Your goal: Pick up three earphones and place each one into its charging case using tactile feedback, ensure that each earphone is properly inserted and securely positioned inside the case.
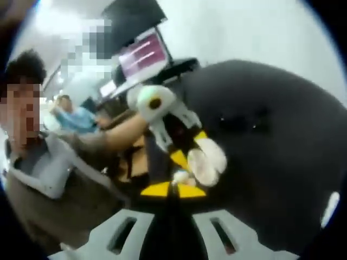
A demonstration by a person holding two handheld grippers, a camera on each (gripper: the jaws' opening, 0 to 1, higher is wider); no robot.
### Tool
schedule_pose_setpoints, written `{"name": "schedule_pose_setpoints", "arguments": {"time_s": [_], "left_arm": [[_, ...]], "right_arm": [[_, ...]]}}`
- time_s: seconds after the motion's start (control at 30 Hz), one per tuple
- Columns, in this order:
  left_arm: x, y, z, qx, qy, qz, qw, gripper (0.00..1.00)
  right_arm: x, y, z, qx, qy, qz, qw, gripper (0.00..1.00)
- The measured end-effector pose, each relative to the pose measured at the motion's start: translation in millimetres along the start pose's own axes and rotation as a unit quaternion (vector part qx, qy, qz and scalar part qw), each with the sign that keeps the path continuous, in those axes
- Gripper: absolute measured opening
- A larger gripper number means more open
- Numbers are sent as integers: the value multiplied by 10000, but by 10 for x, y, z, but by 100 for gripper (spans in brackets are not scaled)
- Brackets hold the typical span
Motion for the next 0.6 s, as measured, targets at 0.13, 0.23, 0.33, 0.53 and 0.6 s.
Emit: {"name": "schedule_pose_setpoints", "arguments": {"time_s": [0.13,0.23,0.33,0.53,0.6], "left_arm": [[2,-1,5,-2,-7,1,10000,17],[4,-2,3,-6,-9,1,10000,17],[7,-4,-2,-13,-3,0,10000,17],[16,-6,-4,-18,-14,-2,10000,17],[20,-5,-1,-16,-14,-2,10000,17]], "right_arm": [[106,-35,63,137,-356,-339,9987,6],[161,-61,112,208,-726,-328,9966,6],[187,-95,142,234,-766,-423,9959,6],[163,-193,155,286,-737,-925,9926,6],[167,-212,169,216,-674,-1002,9924,6]]}}
Point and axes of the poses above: the point that each gripper's makers call its tool centre point, and the gripper's own axes: y roughly backward along the fingers, z roughly to its right, x roughly out of its top, the point moved 10 cm from there along y, roughly backward along the fingers, and after that the axes turned 11 degrees about z, right-handed, at the moved point
